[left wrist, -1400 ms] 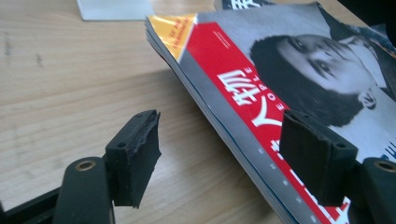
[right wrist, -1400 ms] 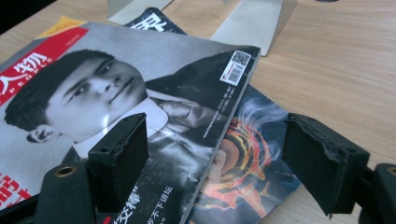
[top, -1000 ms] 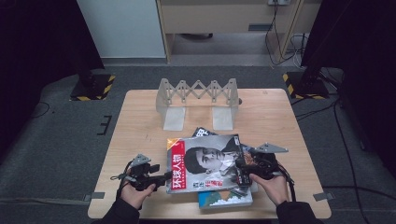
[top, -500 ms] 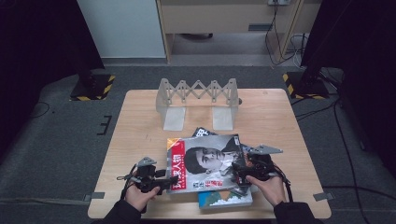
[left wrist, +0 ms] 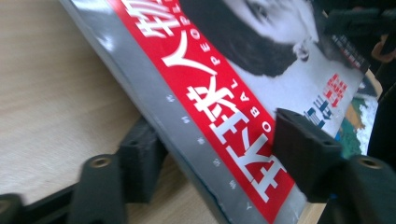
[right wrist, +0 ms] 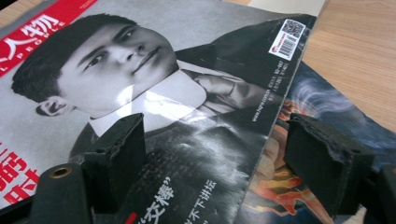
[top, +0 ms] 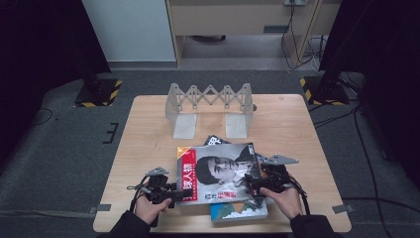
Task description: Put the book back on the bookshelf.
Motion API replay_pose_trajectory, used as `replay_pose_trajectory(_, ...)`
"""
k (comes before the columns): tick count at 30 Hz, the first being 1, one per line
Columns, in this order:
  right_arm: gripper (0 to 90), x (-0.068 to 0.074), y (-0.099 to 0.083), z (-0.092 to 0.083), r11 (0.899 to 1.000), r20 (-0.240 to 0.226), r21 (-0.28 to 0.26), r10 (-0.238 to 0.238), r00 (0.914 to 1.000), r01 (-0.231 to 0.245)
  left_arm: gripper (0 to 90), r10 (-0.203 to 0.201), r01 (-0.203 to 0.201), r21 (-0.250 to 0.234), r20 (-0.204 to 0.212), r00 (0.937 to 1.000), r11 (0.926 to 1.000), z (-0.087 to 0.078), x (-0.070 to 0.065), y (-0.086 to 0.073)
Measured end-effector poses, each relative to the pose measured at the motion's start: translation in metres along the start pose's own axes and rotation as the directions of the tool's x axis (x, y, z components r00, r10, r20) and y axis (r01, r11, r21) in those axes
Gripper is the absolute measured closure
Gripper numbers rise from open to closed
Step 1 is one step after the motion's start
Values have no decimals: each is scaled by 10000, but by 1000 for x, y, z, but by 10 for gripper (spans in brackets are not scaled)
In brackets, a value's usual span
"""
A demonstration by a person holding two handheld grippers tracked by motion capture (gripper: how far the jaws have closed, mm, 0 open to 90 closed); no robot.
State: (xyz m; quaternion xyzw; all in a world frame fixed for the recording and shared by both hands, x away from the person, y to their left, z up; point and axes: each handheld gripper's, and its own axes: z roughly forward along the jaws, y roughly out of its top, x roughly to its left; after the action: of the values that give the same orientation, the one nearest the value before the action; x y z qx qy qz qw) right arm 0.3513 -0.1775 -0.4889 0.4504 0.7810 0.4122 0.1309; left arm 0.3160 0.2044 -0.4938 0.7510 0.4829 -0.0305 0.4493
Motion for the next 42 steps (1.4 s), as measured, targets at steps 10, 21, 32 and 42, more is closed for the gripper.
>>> replay_pose_trajectory(10,192,1,-1,0,10000,-110,-90,14,9999,-15,416,-176,251,-1204,624,9979,9924,-10,-3,6)
replay_pose_trajectory(21,174,0,-2,1,9999,-235,-166,-13,9997,9,400,-128,263,-1392,970,9952,9899,0,2,19)
replay_pose_trajectory(32,174,0,-2,1,9997,-285,-217,121,9995,-127,450,261,-164,-1276,746,9969,9917,10,-1,28)
replay_pose_trajectory(42,168,-1,-2,0,9997,-350,-177,176,9992,-182,567,-169,212,-703,616,9980,9973,19,-3,36)
